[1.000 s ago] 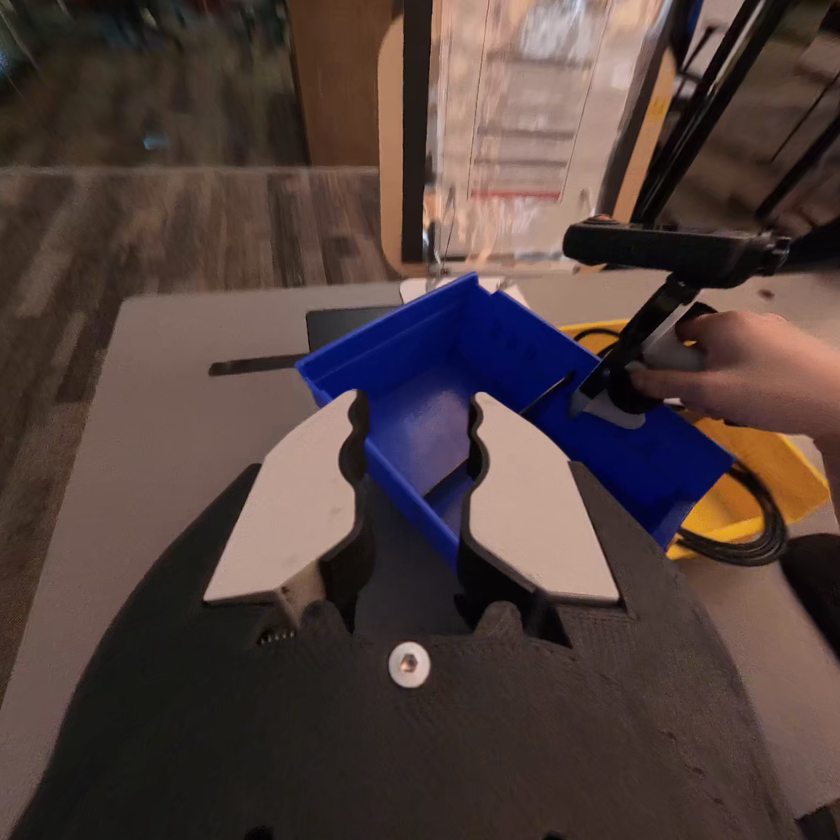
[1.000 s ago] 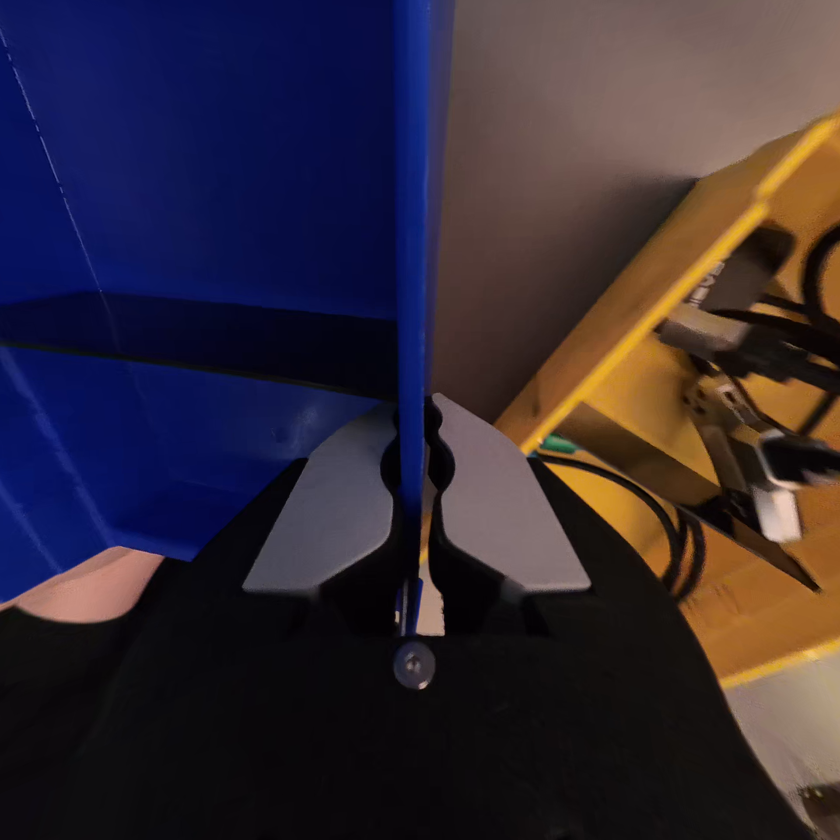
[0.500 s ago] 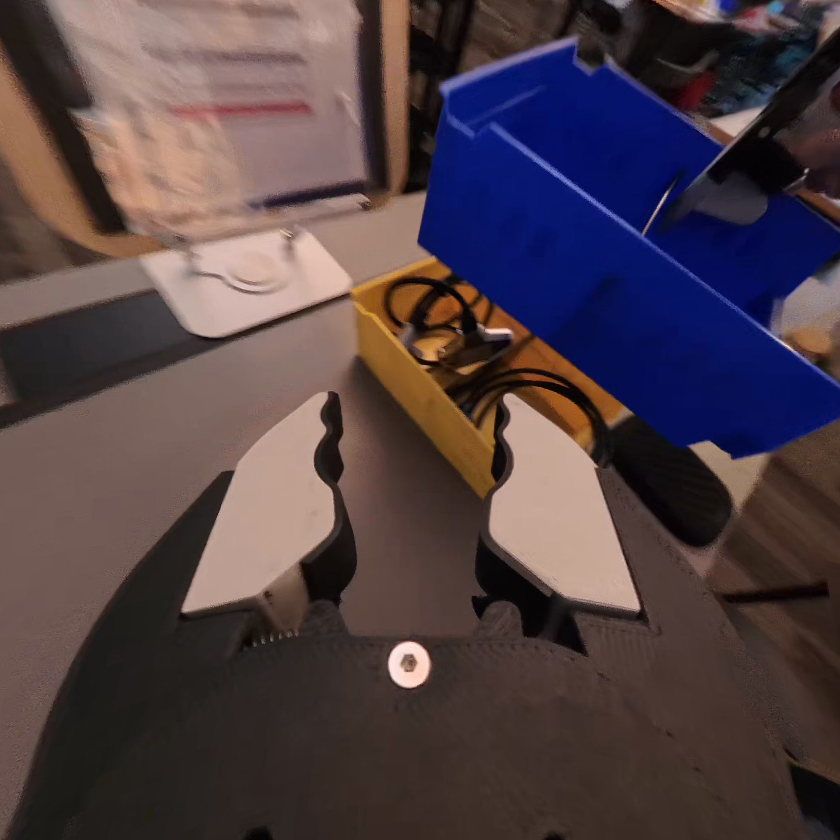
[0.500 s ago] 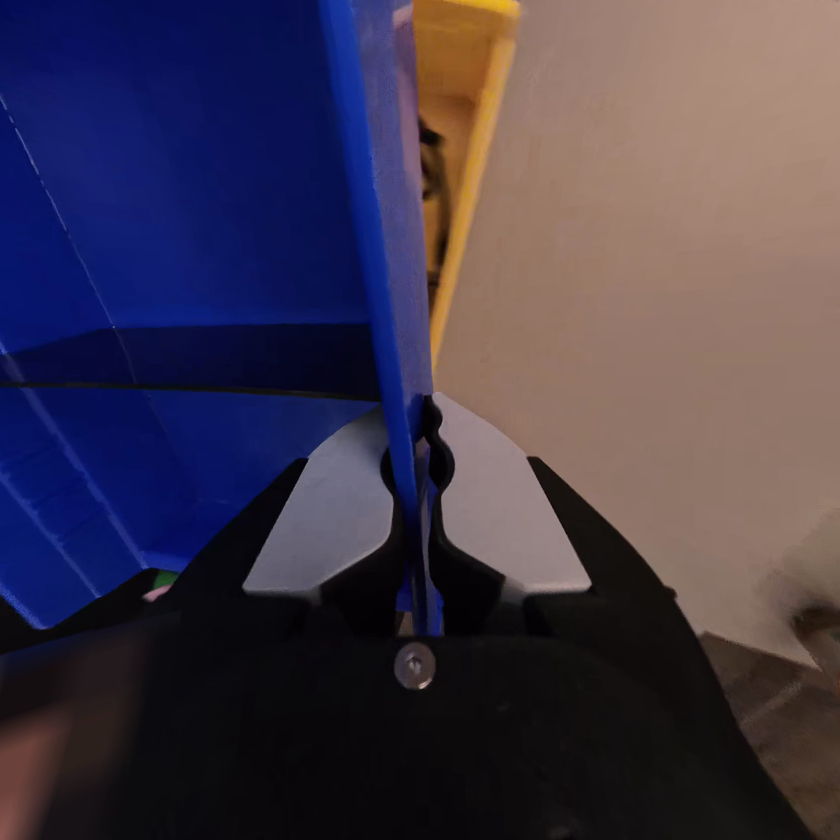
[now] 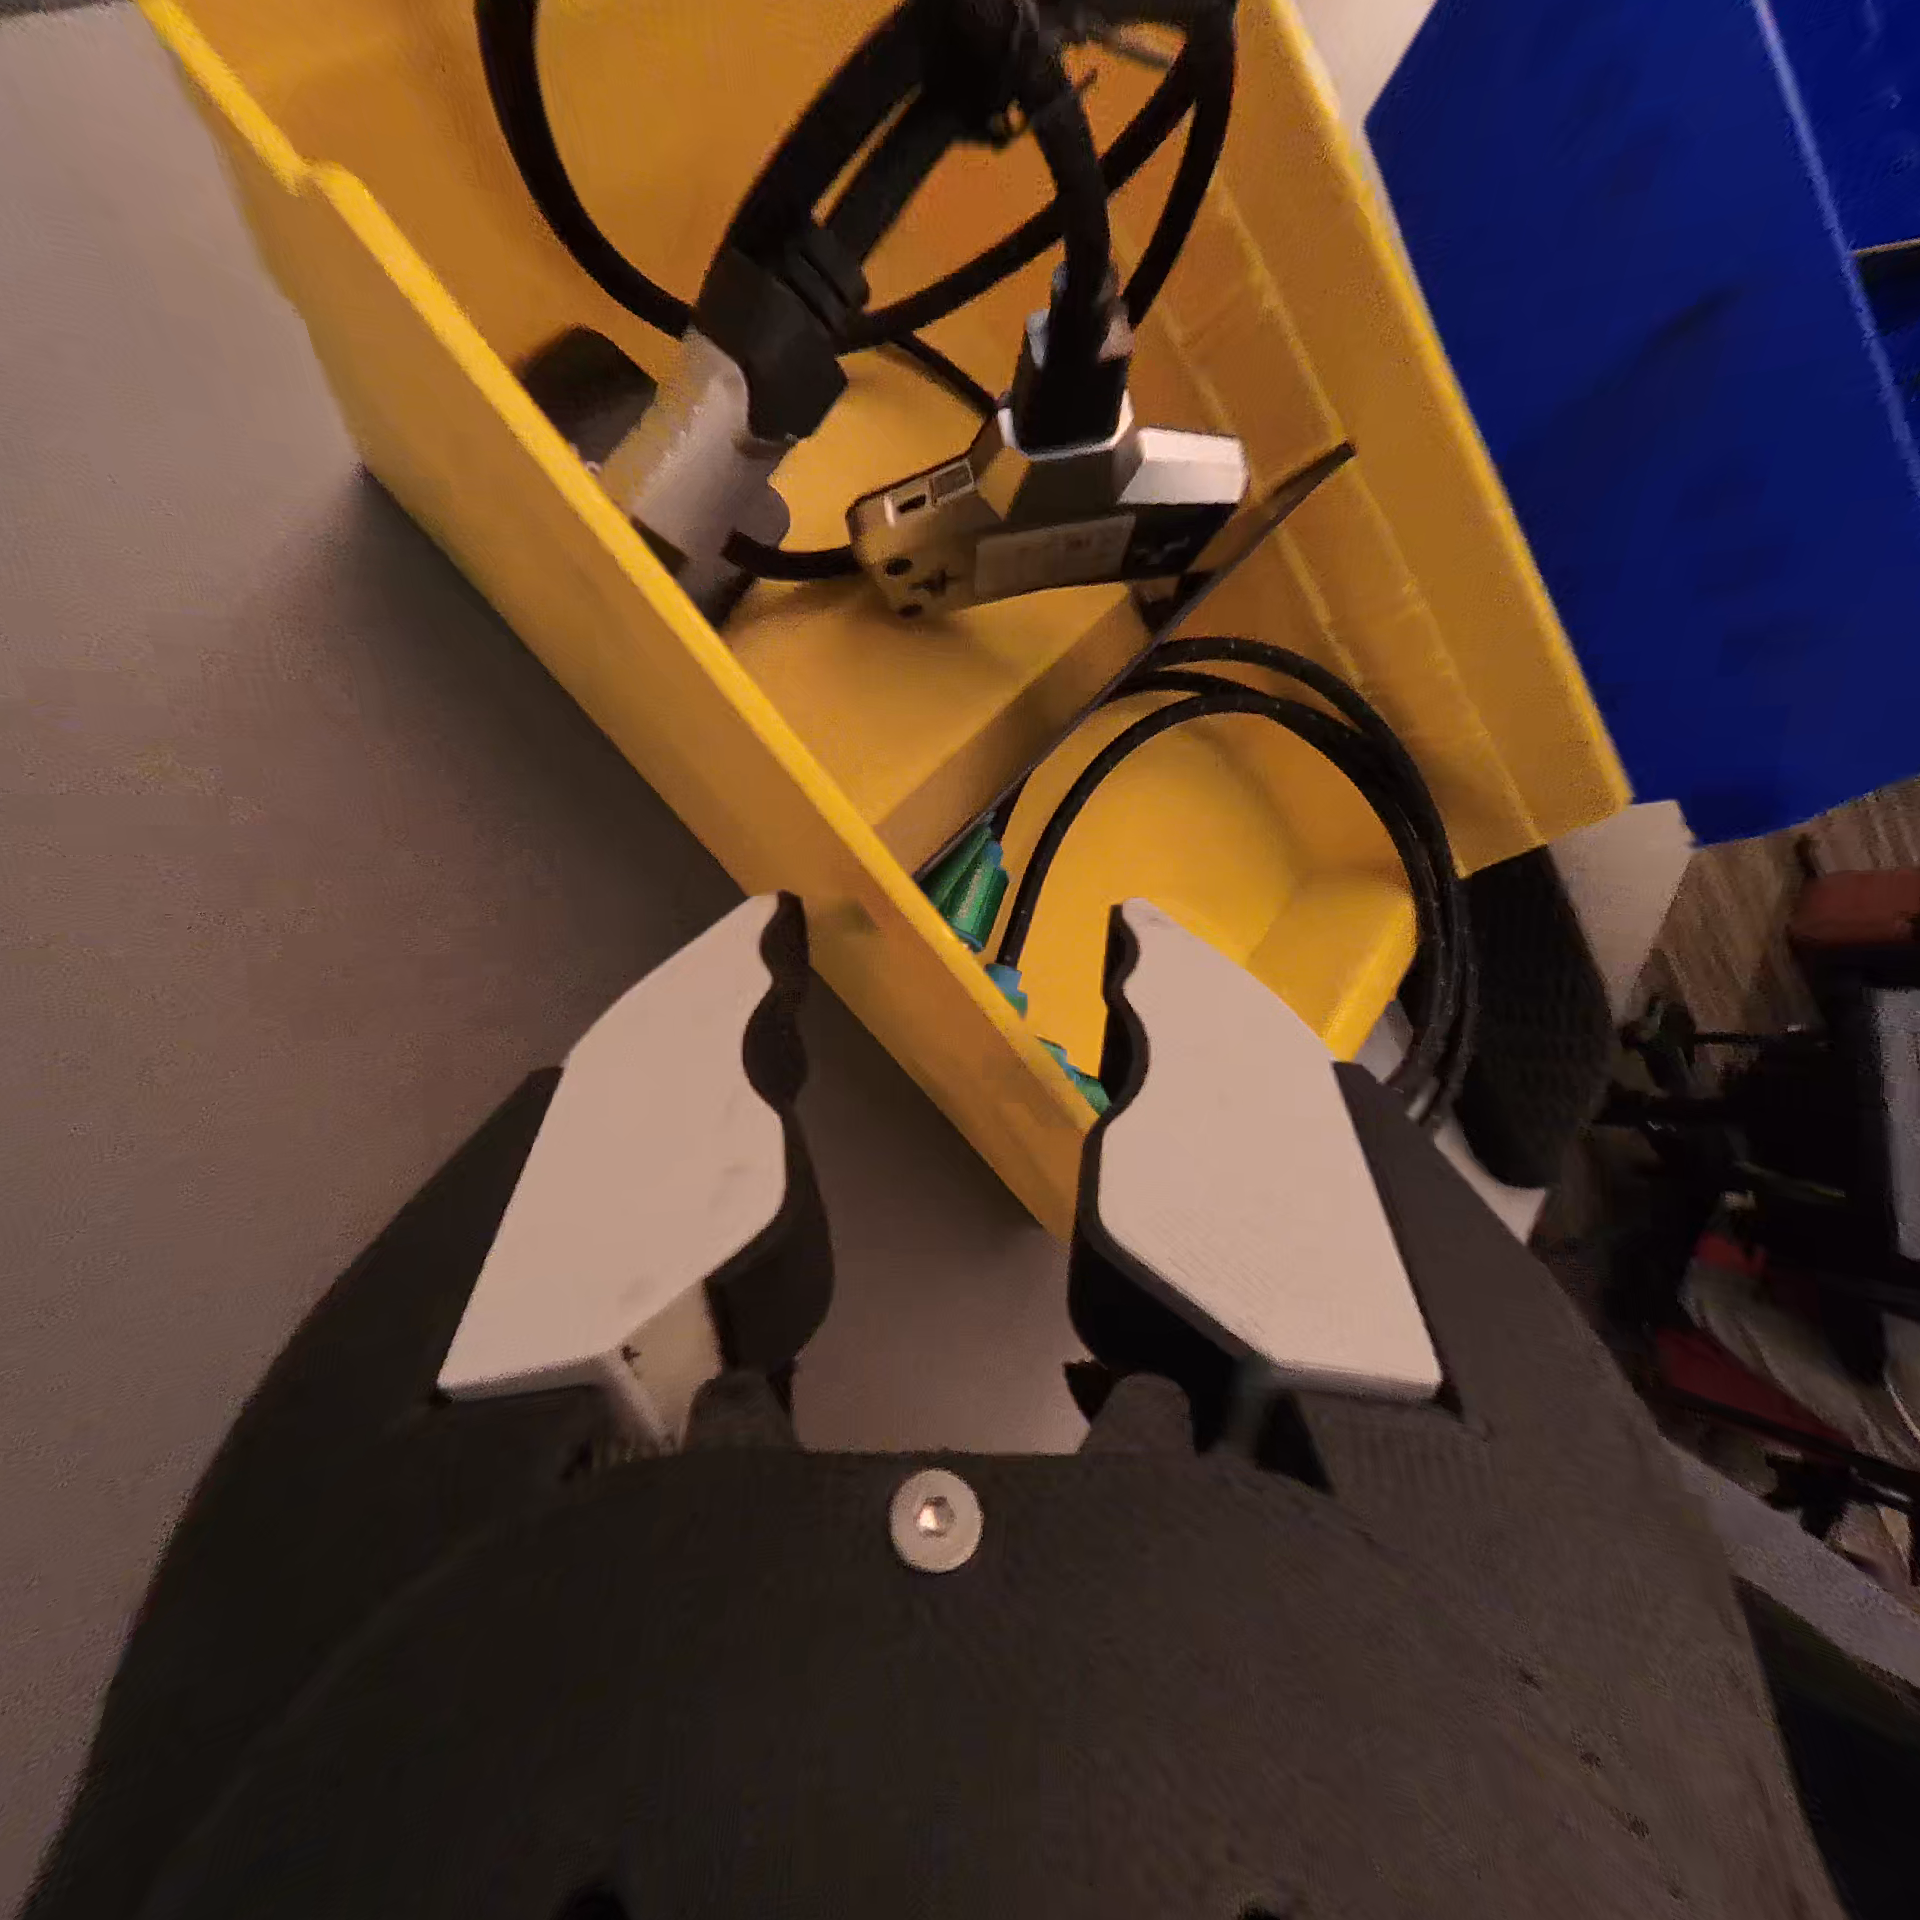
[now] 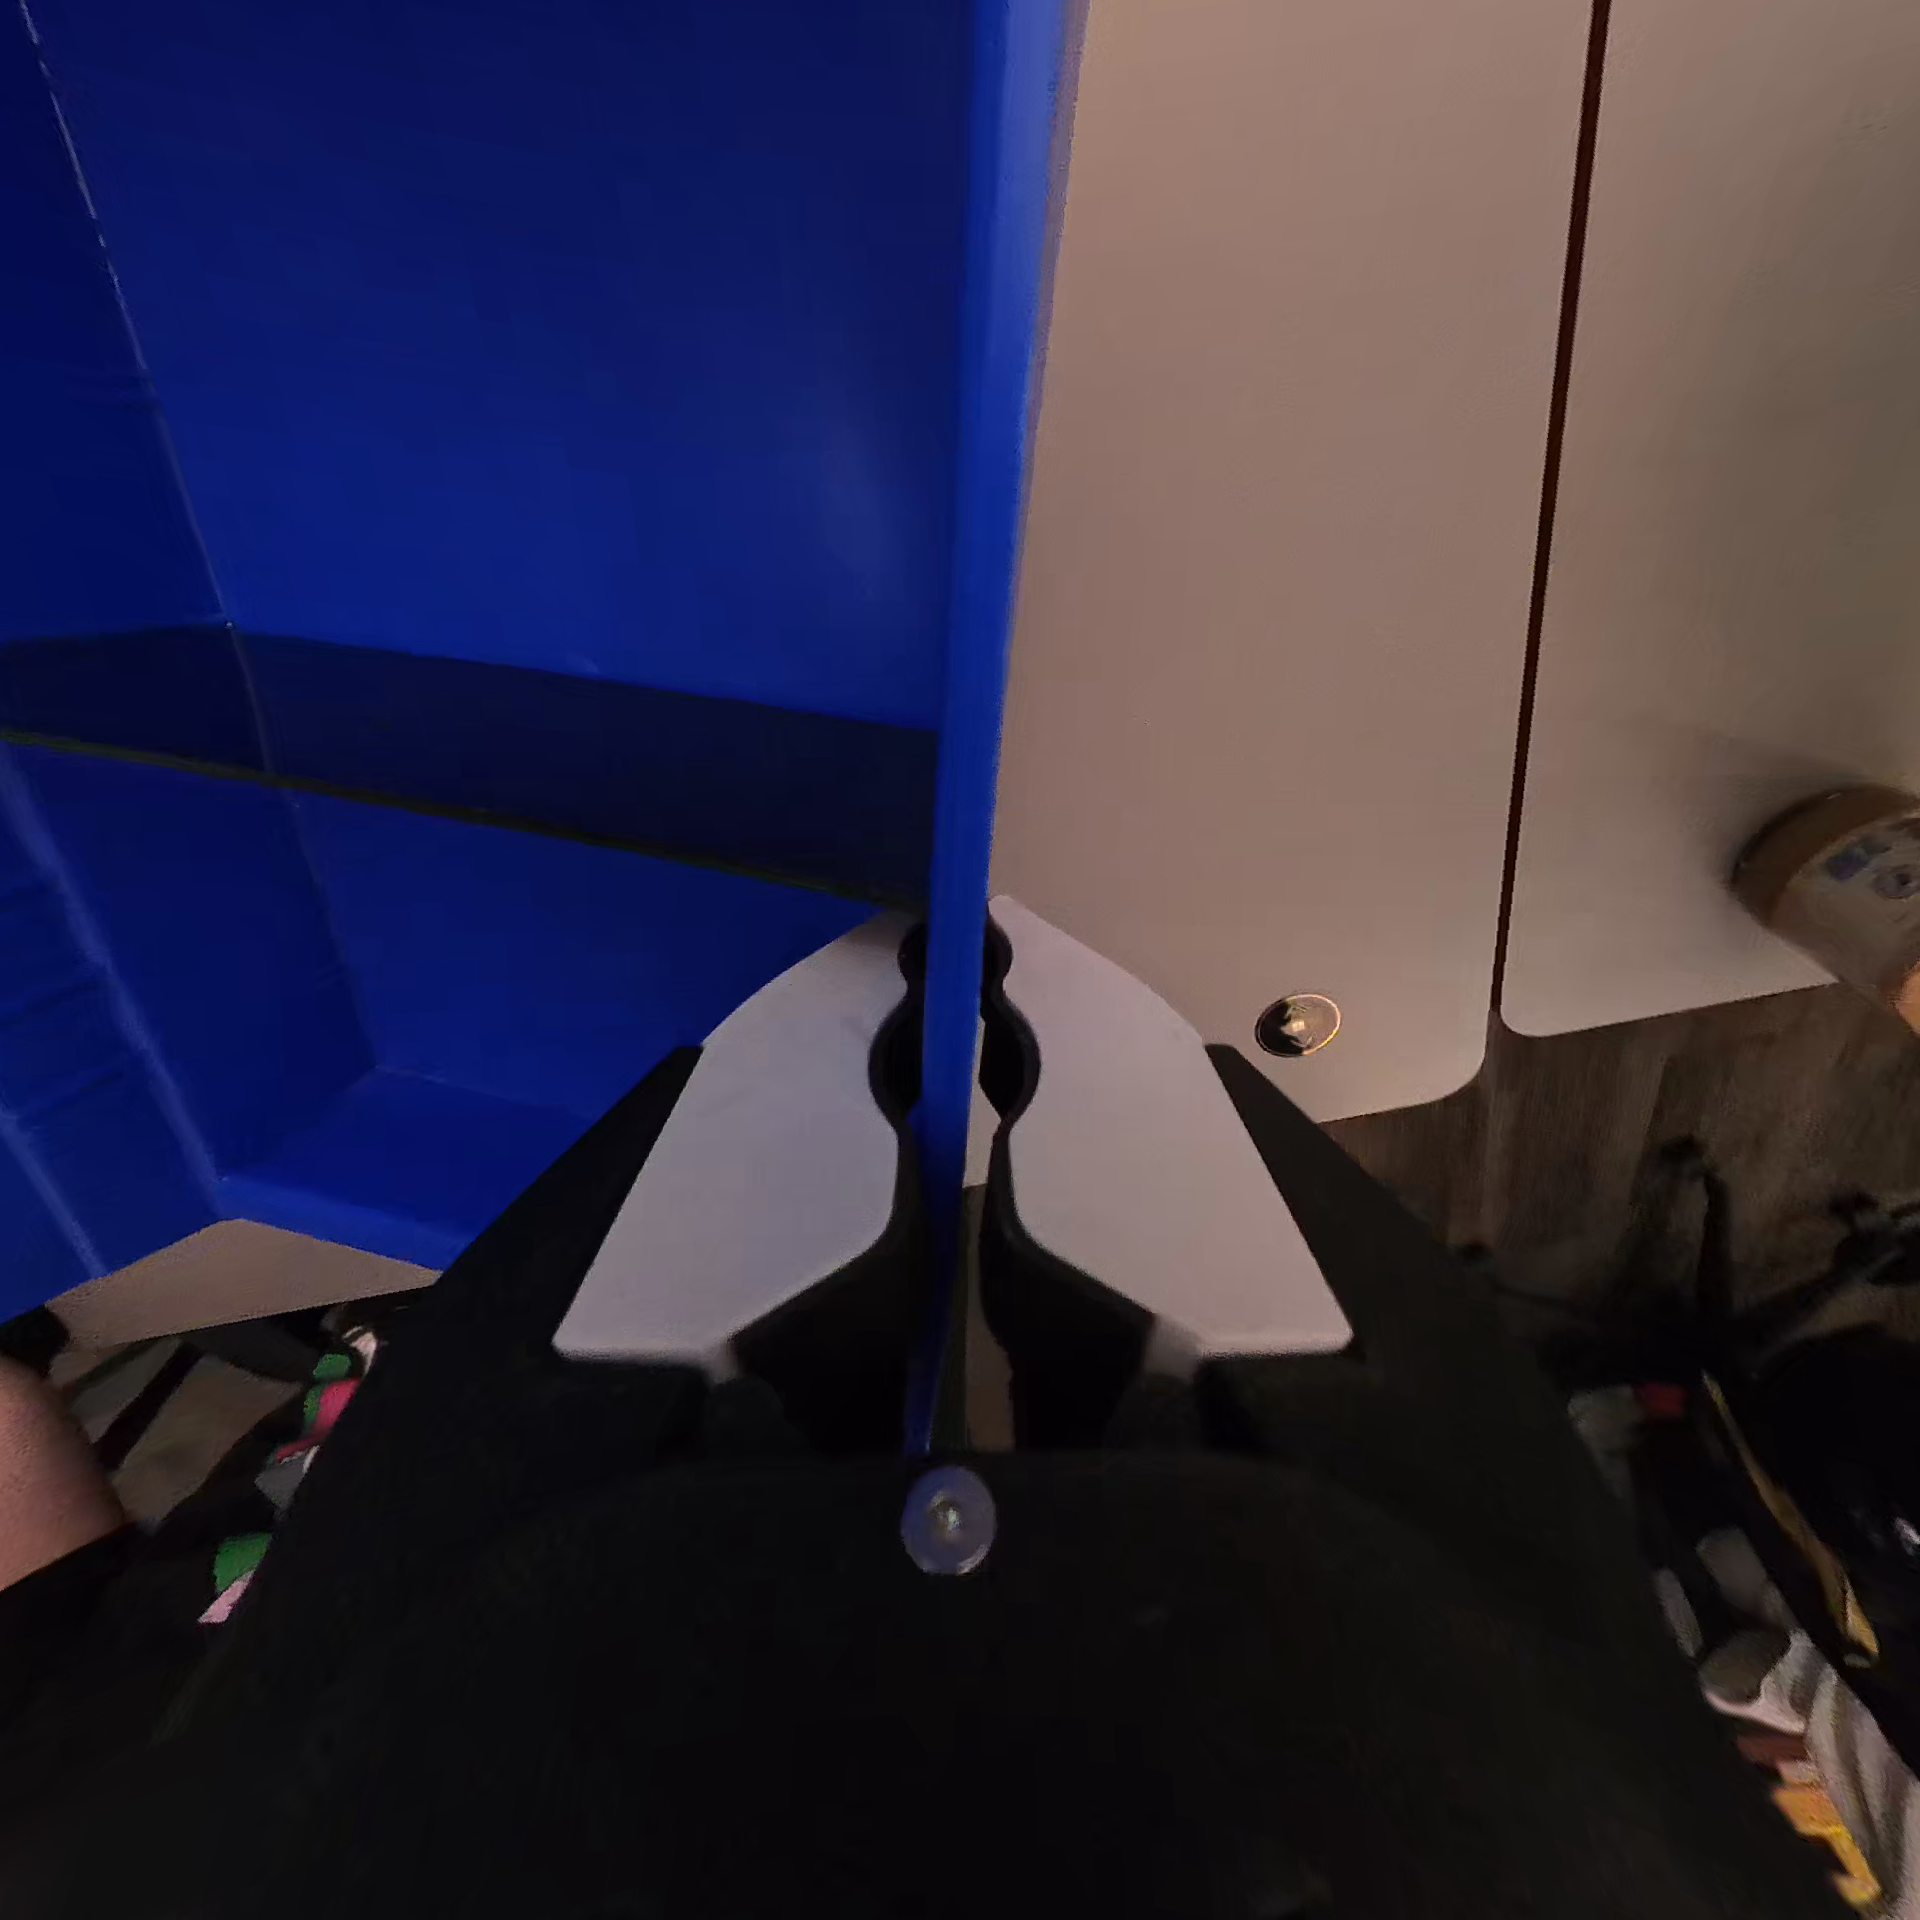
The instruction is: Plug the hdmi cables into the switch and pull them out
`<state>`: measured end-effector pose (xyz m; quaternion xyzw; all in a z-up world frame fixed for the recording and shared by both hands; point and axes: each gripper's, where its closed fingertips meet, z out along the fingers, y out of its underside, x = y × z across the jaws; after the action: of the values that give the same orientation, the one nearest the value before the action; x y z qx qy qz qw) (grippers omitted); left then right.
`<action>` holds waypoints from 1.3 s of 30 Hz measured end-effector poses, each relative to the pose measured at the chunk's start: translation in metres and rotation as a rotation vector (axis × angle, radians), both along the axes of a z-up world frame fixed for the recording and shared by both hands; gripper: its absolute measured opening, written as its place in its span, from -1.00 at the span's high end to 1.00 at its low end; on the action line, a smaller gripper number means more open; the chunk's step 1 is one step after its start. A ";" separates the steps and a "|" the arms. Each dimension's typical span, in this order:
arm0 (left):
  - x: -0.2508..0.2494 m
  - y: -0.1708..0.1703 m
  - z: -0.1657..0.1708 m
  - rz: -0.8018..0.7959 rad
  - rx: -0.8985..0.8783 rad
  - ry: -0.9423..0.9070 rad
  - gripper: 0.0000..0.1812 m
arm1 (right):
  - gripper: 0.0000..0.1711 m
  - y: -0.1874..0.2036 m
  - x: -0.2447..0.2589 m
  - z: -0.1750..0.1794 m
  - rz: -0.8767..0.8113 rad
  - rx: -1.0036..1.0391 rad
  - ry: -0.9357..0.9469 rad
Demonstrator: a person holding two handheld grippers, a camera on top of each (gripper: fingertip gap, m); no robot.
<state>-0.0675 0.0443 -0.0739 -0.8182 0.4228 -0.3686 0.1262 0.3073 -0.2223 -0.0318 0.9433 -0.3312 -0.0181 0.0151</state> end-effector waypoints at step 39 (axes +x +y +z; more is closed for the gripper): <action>-0.353 0.140 -0.001 0.774 -0.220 -0.042 0.83 | 0.92 0.108 -0.060 -0.100 0.166 0.200 0.096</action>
<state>-0.4203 0.1847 -0.0750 -0.9179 0.0389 -0.3535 0.1758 0.2474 -0.1139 -0.1318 0.9622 -0.2477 -0.0950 -0.0618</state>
